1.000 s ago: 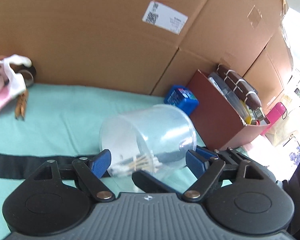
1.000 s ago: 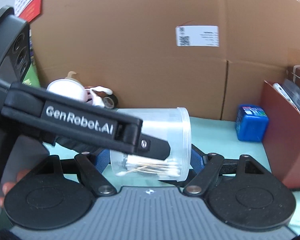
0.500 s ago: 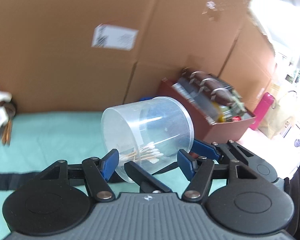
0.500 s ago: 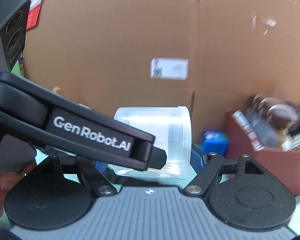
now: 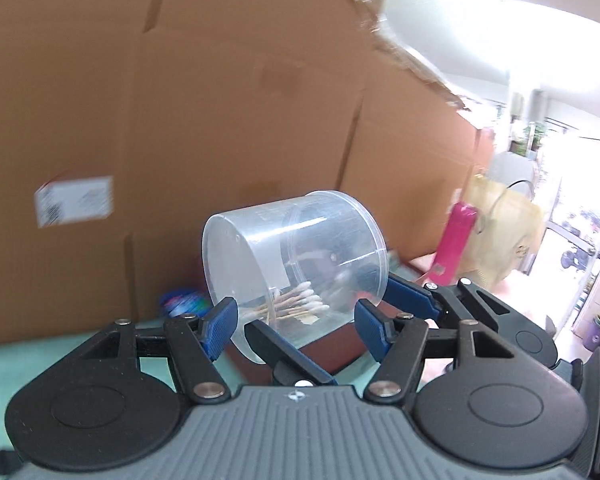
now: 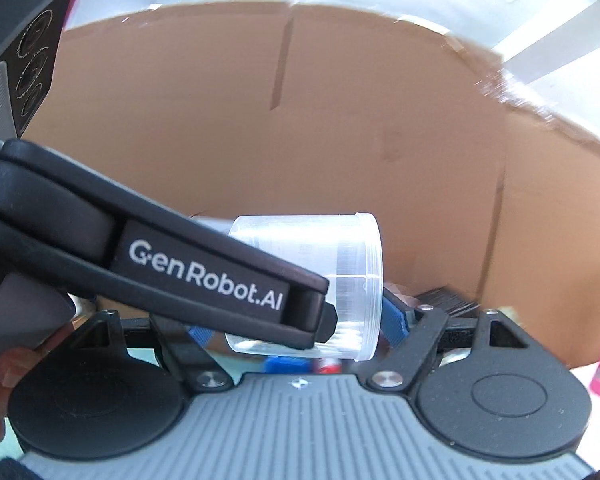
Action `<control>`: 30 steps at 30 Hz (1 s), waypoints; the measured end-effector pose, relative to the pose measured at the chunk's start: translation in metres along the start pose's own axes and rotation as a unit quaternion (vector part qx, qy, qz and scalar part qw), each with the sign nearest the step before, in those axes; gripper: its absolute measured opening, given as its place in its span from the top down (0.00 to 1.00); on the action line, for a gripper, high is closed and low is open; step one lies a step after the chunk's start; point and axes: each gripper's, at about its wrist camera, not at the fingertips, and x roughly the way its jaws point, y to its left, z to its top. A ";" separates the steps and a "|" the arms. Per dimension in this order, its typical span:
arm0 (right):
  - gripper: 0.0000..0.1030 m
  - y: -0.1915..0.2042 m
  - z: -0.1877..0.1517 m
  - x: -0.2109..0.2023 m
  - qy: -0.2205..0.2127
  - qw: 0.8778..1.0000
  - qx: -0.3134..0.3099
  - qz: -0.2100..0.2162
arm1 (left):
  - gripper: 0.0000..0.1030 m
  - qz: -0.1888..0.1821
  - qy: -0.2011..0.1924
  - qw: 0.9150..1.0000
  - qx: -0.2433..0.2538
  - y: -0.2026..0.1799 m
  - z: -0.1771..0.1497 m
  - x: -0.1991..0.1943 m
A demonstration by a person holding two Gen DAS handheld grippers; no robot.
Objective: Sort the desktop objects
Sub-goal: 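Carry the swab jar with the left tool and release it into the maroon box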
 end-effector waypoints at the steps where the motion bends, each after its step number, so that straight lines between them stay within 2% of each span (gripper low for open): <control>1: 0.24 -0.008 0.003 0.000 -0.004 1.000 0.000 -0.008 | 0.34 -0.008 -0.002 1.000 0.002 -0.005 0.006 0.004; 6: 0.24 -0.057 0.020 0.009 -0.014 0.999 0.015 -0.043 | 0.34 -0.048 0.006 0.999 0.009 -0.029 0.042 0.041; 12: 0.24 -0.124 0.034 0.037 0.000 0.997 0.039 -0.068 | 0.34 -0.090 0.024 0.996 -0.014 -0.049 0.080 0.101; 19: 0.24 -0.194 0.034 0.074 0.023 0.993 0.081 -0.088 | 0.35 -0.115 0.039 0.992 -0.014 -0.068 0.101 0.172; 24: 0.24 -0.220 0.022 0.093 0.043 0.991 0.105 -0.073 | 0.35 -0.126 0.050 0.991 -0.019 -0.065 0.098 0.213; 30: 0.24 -0.251 -0.002 0.124 0.073 0.984 0.156 -0.033 | 0.35 -0.116 0.078 0.988 -0.063 -0.050 0.089 0.253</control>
